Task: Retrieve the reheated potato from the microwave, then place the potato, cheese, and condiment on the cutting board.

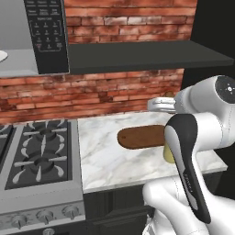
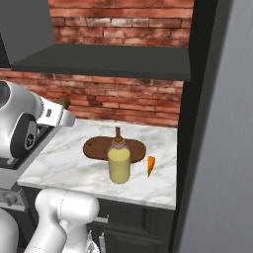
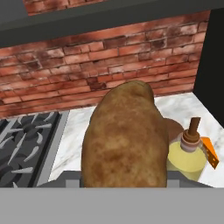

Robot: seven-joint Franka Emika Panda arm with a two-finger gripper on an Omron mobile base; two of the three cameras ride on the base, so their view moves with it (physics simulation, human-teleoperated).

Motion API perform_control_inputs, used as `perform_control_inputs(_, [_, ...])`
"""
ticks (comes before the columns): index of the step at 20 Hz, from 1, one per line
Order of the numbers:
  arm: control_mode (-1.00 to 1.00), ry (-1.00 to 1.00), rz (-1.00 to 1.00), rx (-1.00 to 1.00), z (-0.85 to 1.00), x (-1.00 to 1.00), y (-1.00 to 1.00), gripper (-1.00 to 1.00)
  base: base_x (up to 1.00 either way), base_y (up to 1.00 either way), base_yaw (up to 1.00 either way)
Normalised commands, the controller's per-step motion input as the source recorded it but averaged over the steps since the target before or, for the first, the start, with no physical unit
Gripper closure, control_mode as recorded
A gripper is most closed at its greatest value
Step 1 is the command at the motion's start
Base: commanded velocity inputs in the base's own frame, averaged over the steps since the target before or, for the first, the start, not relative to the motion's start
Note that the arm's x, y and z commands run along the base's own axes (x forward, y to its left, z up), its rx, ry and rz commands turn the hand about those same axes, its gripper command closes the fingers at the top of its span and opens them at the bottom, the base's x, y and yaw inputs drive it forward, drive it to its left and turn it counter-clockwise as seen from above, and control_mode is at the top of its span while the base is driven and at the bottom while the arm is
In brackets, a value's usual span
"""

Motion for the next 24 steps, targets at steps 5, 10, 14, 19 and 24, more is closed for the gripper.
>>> perform_control_inputs(5, [-1.00, 0.00, 0.00, 0.00, 0.00, 0.00, 0.00, 1.00, 0.00, 0.00, 0.00])
perform_control_inputs(10, [-1.00, 0.05, 0.00, -0.06, -0.05, 0.08, 0.01, 1.00, 0.00, 0.00, 0.00])
perform_control_inputs(14, [-1.00, 0.27, 0.00, 0.00, -0.01, 0.26, 0.06, 1.00, 0.00, 0.00, 0.00])
perform_control_inputs(19, [-1.00, 0.23, 0.00, 0.00, -0.13, 0.24, 0.05, 1.00, 0.00, 0.00, 0.00])
perform_control_inputs(24, [-1.00, 0.00, 0.00, -0.07, -0.59, 0.02, 0.11, 1.00, 0.00, 0.00, 0.00])
